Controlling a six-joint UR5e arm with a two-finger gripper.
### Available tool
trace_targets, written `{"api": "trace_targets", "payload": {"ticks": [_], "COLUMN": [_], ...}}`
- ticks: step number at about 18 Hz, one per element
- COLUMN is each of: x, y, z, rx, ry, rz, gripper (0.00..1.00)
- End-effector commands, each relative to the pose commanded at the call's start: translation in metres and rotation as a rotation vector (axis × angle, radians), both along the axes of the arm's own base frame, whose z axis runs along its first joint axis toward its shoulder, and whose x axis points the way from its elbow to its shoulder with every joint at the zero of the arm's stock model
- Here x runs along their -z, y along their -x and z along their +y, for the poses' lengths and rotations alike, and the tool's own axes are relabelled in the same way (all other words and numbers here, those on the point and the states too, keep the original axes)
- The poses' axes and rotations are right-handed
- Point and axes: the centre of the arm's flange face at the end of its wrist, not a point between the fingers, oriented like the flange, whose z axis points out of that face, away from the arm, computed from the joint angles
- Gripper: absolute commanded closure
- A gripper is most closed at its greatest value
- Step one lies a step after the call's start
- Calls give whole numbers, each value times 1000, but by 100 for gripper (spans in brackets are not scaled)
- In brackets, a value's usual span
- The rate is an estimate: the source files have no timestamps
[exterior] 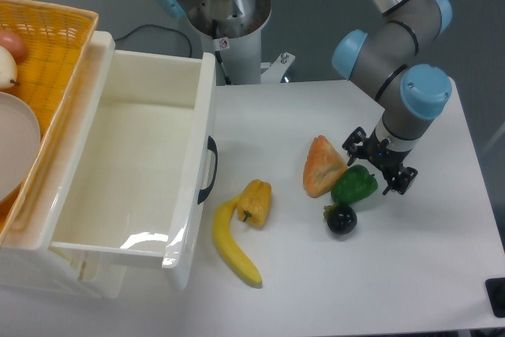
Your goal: Pick up the green chilies
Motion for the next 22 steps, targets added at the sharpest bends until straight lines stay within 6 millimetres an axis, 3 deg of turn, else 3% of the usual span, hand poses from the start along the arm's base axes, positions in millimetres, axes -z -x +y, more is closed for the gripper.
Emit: {"api": "trace_targets", "payload": {"ticks": [8,17,22], "x": [12,25,7], "y": [-3,-5,5], "z": [6,8,8], "rx": [1,0,-8], "ry": [17,65,55], "rz": [-16,-20,13], "gripper": [1,23,43]}}
